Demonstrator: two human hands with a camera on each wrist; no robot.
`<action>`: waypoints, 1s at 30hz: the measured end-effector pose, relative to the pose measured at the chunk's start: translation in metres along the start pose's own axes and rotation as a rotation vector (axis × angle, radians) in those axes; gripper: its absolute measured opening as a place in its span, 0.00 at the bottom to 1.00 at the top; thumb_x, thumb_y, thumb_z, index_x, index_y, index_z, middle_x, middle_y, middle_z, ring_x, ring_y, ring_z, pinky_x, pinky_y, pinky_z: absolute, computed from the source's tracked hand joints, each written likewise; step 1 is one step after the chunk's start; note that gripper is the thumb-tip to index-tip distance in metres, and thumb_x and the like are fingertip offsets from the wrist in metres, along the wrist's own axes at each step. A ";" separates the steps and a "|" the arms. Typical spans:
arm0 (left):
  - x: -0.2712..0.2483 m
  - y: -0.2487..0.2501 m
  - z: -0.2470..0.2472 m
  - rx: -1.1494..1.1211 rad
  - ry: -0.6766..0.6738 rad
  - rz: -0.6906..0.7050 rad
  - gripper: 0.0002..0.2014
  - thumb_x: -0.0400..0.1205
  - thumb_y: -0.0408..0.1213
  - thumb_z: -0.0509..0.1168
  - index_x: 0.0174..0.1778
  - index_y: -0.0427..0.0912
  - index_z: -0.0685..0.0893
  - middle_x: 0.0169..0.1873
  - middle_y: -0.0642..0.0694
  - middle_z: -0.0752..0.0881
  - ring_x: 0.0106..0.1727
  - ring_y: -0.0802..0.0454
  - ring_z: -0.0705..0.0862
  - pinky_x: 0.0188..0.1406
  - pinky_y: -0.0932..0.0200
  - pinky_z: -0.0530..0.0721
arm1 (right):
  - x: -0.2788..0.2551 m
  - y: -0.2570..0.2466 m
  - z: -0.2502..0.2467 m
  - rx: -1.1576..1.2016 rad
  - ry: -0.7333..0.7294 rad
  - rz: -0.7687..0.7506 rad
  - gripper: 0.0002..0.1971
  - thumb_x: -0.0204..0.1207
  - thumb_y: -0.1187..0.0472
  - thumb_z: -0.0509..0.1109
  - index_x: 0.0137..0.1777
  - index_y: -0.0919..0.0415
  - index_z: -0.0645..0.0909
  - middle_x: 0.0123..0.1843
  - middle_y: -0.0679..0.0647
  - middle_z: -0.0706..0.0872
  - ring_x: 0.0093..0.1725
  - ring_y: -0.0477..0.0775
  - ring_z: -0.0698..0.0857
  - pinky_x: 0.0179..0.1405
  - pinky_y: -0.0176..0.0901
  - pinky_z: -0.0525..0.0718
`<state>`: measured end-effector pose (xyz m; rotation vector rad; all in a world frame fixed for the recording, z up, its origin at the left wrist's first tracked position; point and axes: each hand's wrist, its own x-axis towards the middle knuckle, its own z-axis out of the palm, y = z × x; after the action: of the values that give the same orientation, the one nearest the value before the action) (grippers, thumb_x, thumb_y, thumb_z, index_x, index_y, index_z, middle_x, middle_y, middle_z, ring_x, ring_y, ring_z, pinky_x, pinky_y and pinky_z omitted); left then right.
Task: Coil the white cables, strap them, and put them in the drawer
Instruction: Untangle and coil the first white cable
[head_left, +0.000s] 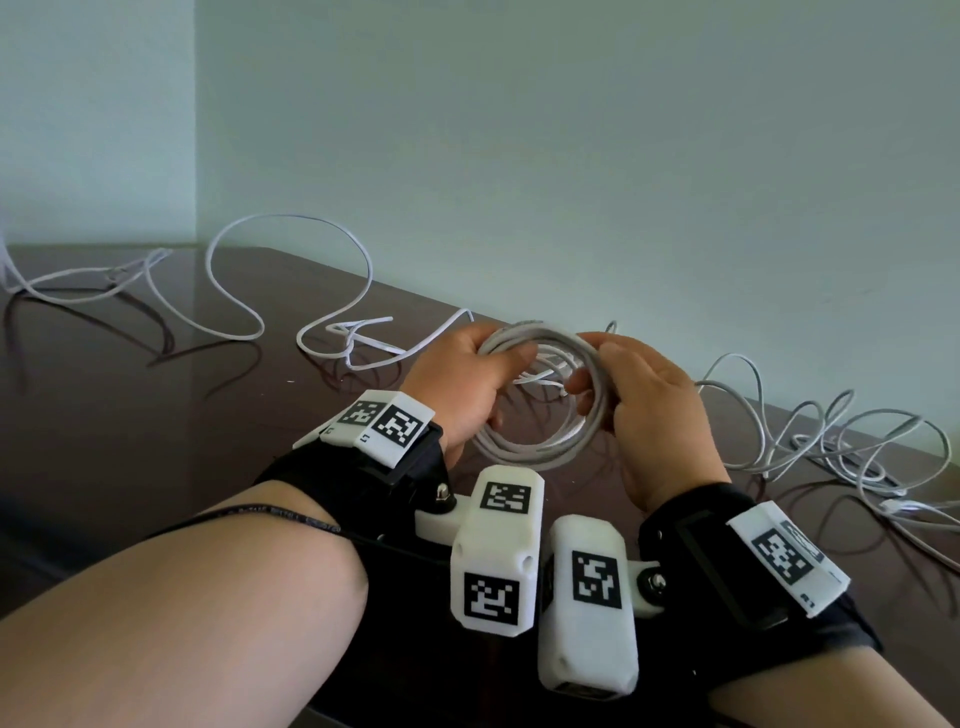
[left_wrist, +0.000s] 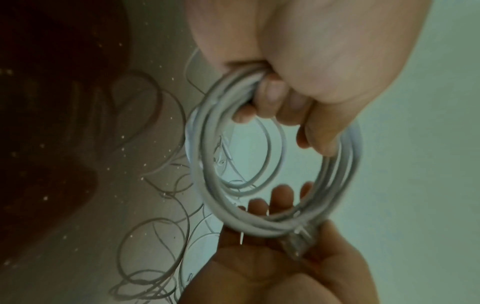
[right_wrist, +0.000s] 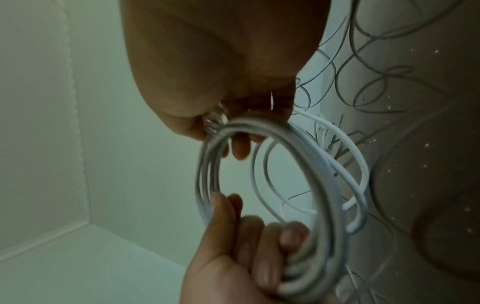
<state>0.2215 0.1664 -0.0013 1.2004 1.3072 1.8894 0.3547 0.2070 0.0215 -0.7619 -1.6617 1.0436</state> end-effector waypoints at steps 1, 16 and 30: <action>0.000 0.001 -0.002 0.072 0.018 0.015 0.11 0.80 0.35 0.68 0.32 0.48 0.80 0.11 0.57 0.70 0.14 0.56 0.66 0.25 0.55 0.70 | 0.001 0.001 -0.001 -0.045 -0.030 0.007 0.16 0.78 0.67 0.57 0.44 0.55 0.87 0.32 0.52 0.86 0.31 0.49 0.81 0.33 0.40 0.81; 0.001 -0.001 0.001 -0.080 0.006 0.006 0.10 0.77 0.30 0.70 0.31 0.46 0.83 0.20 0.51 0.79 0.23 0.53 0.76 0.39 0.55 0.76 | 0.004 0.009 0.002 -0.120 0.028 -0.014 0.15 0.81 0.59 0.61 0.32 0.55 0.70 0.21 0.46 0.75 0.27 0.50 0.74 0.34 0.45 0.74; -0.002 0.006 0.003 -0.265 0.002 -0.061 0.12 0.84 0.34 0.60 0.34 0.38 0.76 0.11 0.56 0.65 0.12 0.60 0.63 0.21 0.62 0.66 | -0.001 0.009 0.004 -0.278 0.012 -0.030 0.10 0.74 0.60 0.69 0.38 0.67 0.78 0.28 0.53 0.77 0.28 0.49 0.73 0.29 0.41 0.72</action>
<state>0.2253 0.1634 0.0035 1.0114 1.0430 1.9477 0.3512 0.2094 0.0125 -0.9173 -1.8249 0.7944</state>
